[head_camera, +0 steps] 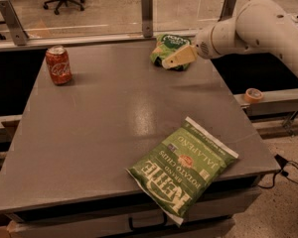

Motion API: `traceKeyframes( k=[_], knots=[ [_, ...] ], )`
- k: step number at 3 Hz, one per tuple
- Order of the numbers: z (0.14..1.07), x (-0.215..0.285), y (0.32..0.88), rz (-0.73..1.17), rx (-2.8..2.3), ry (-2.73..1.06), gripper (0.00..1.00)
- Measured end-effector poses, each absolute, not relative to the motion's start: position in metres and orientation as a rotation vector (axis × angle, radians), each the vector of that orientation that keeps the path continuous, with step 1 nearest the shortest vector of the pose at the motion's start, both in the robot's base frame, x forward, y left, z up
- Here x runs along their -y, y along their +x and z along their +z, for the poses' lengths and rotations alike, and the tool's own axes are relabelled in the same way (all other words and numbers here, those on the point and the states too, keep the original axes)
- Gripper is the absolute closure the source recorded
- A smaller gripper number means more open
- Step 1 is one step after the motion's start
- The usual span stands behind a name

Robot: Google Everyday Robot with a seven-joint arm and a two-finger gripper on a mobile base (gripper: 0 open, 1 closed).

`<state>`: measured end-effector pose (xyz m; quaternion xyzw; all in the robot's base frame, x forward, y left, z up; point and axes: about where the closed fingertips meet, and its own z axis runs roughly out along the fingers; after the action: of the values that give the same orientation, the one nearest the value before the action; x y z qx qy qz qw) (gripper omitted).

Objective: Move green rice chip bag near green jalapeno chip bag

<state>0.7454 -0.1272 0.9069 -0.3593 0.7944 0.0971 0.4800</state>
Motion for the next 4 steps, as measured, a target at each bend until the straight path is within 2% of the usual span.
traceKeyframes(
  k=[2, 3, 4],
  knots=[
    [0.875, 0.133, 0.788, 0.367, -1.974, -0.649, 0.0],
    [0.86, 0.126, 0.804, 0.439, -1.983, -0.642, 0.18],
    [0.848, 0.124, 0.812, 0.476, -1.998, -0.655, 0.42]
  ],
)
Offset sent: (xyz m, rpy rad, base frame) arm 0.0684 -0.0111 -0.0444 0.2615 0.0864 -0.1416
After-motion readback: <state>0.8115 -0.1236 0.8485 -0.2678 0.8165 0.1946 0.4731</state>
